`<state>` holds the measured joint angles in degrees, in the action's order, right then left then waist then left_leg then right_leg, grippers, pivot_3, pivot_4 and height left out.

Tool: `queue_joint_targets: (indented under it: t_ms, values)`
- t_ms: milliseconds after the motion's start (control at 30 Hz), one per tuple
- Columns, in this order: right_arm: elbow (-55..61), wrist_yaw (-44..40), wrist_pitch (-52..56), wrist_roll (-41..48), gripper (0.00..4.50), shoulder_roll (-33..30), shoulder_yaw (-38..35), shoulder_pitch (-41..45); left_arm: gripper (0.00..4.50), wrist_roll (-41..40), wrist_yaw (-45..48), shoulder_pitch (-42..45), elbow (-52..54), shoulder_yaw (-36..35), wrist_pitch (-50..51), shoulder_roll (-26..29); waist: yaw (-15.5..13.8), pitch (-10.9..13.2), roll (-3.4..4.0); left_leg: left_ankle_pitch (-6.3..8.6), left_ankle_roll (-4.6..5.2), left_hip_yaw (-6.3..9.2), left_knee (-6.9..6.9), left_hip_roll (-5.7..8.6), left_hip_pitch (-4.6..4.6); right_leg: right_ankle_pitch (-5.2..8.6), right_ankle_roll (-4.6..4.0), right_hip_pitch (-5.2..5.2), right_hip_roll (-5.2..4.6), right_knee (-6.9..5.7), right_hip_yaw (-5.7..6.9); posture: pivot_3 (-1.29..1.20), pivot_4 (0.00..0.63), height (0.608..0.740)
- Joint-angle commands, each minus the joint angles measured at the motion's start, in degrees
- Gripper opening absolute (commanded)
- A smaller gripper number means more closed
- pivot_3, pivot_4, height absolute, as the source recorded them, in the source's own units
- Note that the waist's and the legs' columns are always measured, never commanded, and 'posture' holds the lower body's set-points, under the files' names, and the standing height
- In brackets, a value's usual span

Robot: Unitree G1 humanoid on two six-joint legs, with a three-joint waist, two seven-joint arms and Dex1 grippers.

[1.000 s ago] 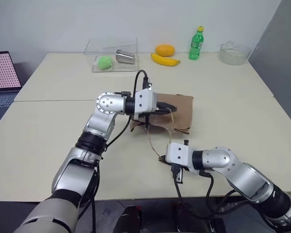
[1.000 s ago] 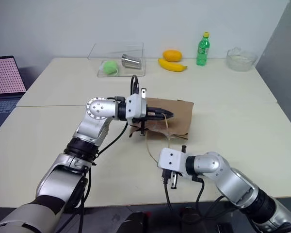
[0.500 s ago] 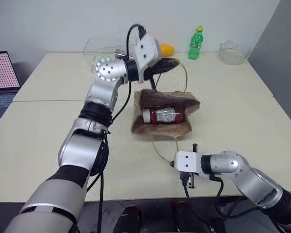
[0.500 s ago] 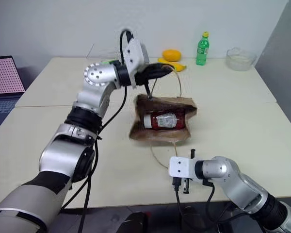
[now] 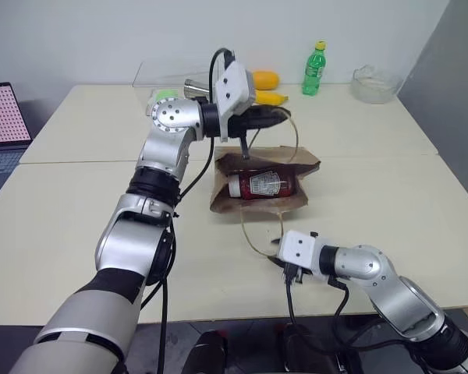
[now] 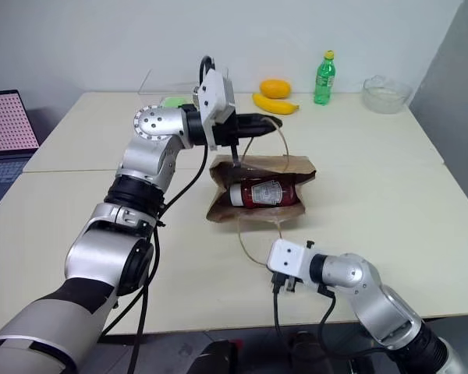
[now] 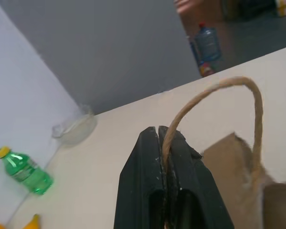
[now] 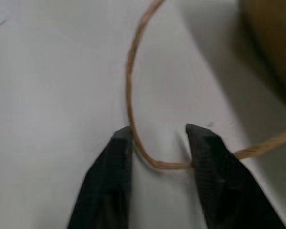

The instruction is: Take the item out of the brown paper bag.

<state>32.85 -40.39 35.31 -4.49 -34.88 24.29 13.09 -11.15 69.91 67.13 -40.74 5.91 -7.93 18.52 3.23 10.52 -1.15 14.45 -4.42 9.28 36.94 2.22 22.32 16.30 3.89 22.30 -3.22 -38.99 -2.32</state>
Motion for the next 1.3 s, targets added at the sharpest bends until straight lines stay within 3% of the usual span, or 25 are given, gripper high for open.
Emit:
queue_joint_targets:
  t_ms: [33,267,467,600,700,800,967,1167,1300]
  values:
    - [8.57,-0.63,4.15,4.36,3.11,0.47,-5.65,-0.55,0.00,-1.69,0.97,-0.22,5.53,-0.82,2.55,0.60,-0.04,0.00,0.00,0.00,0.00,0.02,0.01,0.00,0.03,0.00,0.00,0.01,0.00,0.01,0.02,0.00,0.150,0.740]
    - [20.21,-6.22,14.53,16.26,3.11,-4.43,-17.85,-2.82,0.00,-2.45,0.46,-0.84,8.80,-1.31,6.12,0.17,-0.32,0.00,0.00,0.00,0.00,0.03,0.01,0.01,0.06,0.00,0.00,0.00,-0.01,0.03,0.04,0.00,0.150,0.740]
    - [23.35,-10.64,22.02,29.30,3.11,-8.77,-29.73,-4.00,0.00,-5.08,1.69,-0.78,11.35,-1.90,10.57,0.56,-0.30,0.00,-0.01,0.00,0.01,0.00,0.00,0.00,0.05,0.00,0.01,-0.01,-0.01,0.03,0.04,0.00,0.150,0.740]
    - [22.18,-6.99,23.86,33.00,3.11,-7.74,-30.30,1.87,0.00,-6.55,2.49,-1.08,13.73,-2.06,13.98,1.27,-0.04,0.00,-0.01,0.00,0.01,-0.02,0.00,-0.01,0.03,0.00,0.00,-0.01,-0.01,0.00,0.02,0.00,0.150,0.740]
    - [19.47,-1.64,23.69,30.78,3.11,-4.63,-23.07,8.86,0.00,-6.68,2.32,-1.26,14.50,-2.11,14.61,1.52,0.07,0.00,0.00,0.00,0.01,-0.02,-0.01,-0.02,0.02,0.00,0.00,0.00,0.00,-0.01,0.02,0.00,0.150,0.740]
    - [12.44,5.28,22.31,21.69,3.11,-3.40,-11.47,15.59,0.00,-6.90,2.20,-1.30,14.88,-2.11,15.06,1.61,0.04,0.01,0.00,0.00,0.00,-0.02,0.00,-0.02,0.02,0.00,0.00,0.01,0.00,0.00,0.02,0.00,0.150,0.740]
    - [1.41,9.61,18.96,10.63,3.11,-0.30,3.74,25.54,0.00,-6.95,2.11,-1.50,15.46,-2.01,15.26,1.66,0.07,0.01,0.01,0.00,0.00,-0.01,-0.03,0.00,0.06,0.00,0.00,0.09,-0.02,0.02,0.01,0.00,0.150,0.740]
    - [-9.32,10.66,15.48,1.76,3.11,3.97,12.07,32.57,0.00,-6.88,1.90,-2.04,16.28,-1.98,15.24,1.75,0.07,0.01,0.01,-0.13,-0.23,-0.01,0.02,0.01,0.38,-0.01,-0.02,0.44,-0.02,-0.01,0.01,0.00,0.150,0.740]
    - [-14.86,9.99,11.82,-5.07,4.41,4.78,16.73,36.50,0.00,-6.85,1.74,-2.25,16.49,-2.01,15.16,1.74,0.18,0.00,0.01,-0.14,-0.25,-0.04,0.02,0.02,0.66,-0.02,-0.03,0.83,-0.02,-0.11,-0.04,0.00,0.150,0.740]
